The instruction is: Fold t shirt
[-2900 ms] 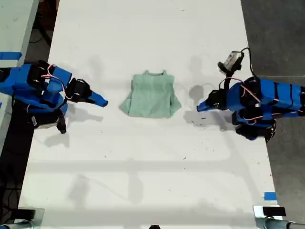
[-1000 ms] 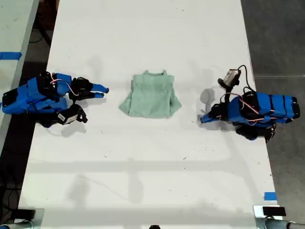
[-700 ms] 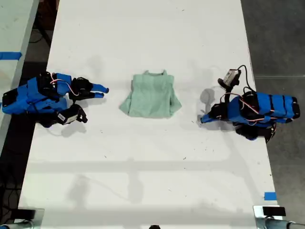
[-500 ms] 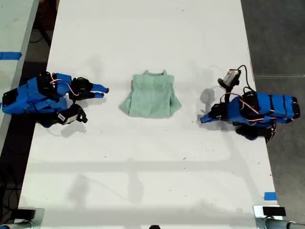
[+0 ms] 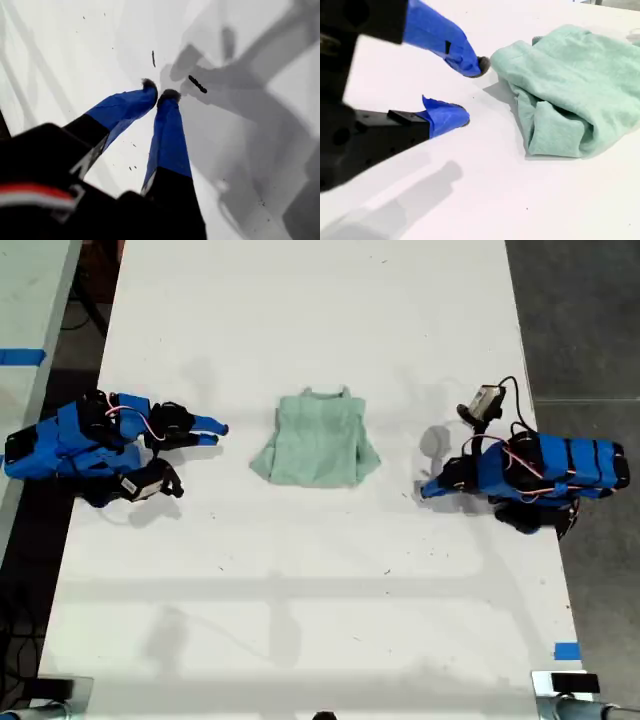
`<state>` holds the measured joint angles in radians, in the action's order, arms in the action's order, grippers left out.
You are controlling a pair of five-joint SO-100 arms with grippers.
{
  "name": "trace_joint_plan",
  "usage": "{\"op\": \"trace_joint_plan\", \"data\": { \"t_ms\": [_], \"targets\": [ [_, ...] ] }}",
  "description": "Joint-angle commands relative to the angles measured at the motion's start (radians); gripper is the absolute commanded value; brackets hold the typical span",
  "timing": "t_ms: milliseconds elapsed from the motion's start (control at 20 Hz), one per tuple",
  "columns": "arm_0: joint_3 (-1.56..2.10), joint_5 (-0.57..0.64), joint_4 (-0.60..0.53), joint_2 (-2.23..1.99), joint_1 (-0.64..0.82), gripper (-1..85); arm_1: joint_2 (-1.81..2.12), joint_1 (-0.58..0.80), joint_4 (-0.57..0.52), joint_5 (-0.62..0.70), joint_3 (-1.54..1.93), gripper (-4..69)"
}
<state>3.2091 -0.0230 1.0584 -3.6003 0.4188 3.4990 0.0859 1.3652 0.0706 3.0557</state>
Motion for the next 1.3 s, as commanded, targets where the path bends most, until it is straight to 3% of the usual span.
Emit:
{"op": "trace_joint_plan", "data": {
  "t_ms": [0, 1250],
  "targets": [
    [0.002, -0.018, 0.003, -0.005, 0.008, 12.2, 0.006, 0.011, -0.002, 0.017, 0.038, 3.8],
    [0.002, -0.018, 0.003, -0.005, 0.008, 12.2, 0.006, 0.011, -0.002, 0.017, 0.038, 6.3]
  ]
}}
